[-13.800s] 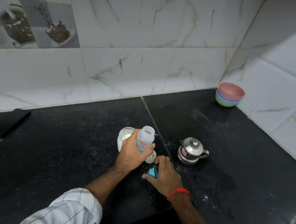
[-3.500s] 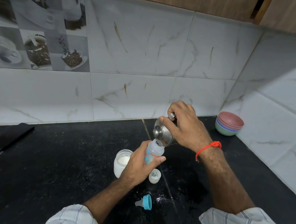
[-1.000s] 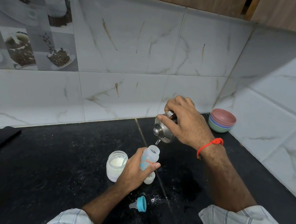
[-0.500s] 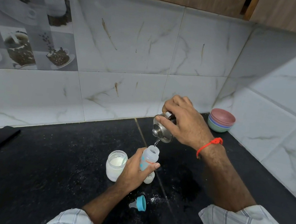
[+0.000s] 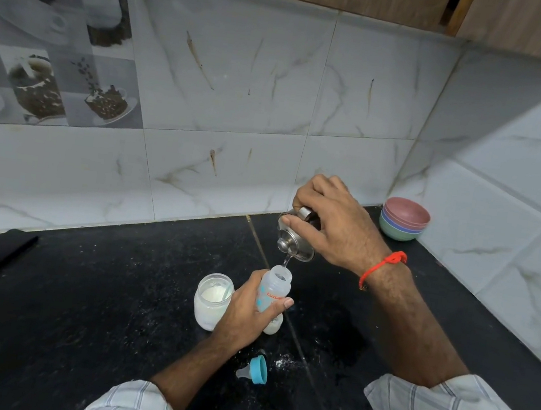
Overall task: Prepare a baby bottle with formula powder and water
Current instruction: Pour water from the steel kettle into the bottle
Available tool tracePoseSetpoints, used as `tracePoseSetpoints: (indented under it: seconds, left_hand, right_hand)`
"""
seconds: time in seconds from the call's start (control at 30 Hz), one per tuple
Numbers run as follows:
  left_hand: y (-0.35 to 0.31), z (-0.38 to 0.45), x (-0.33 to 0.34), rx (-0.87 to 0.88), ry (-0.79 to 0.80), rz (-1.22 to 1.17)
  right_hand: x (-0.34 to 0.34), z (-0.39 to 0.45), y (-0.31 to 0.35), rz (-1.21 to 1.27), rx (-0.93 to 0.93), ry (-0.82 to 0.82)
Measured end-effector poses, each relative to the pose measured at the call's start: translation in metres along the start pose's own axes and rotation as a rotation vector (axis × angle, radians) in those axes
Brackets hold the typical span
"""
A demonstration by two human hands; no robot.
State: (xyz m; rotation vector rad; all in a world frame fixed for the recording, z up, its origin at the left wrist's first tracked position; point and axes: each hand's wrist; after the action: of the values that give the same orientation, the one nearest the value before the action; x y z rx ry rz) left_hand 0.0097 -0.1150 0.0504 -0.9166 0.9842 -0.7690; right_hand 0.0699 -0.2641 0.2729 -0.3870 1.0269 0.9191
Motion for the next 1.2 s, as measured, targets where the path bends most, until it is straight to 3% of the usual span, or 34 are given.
tracePoseSetpoints:
  seconds: [1.2]
  left_hand:
    - [-0.002,0.0031,0.0032,-0.01,0.007,0.009]
  right_hand:
    - [0.0065,-0.0063,0.0059,-0.032,-0.19,0.014]
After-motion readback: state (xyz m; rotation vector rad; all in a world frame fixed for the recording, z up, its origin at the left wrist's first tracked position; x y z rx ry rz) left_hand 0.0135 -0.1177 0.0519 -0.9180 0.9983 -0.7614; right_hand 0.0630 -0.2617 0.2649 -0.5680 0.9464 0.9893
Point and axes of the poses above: each hand's wrist, its own z-axis towards the middle knuckle, its own x-axis out of the palm, y = z × x, and after that the axes turned 5 degrees about -y, right-handed
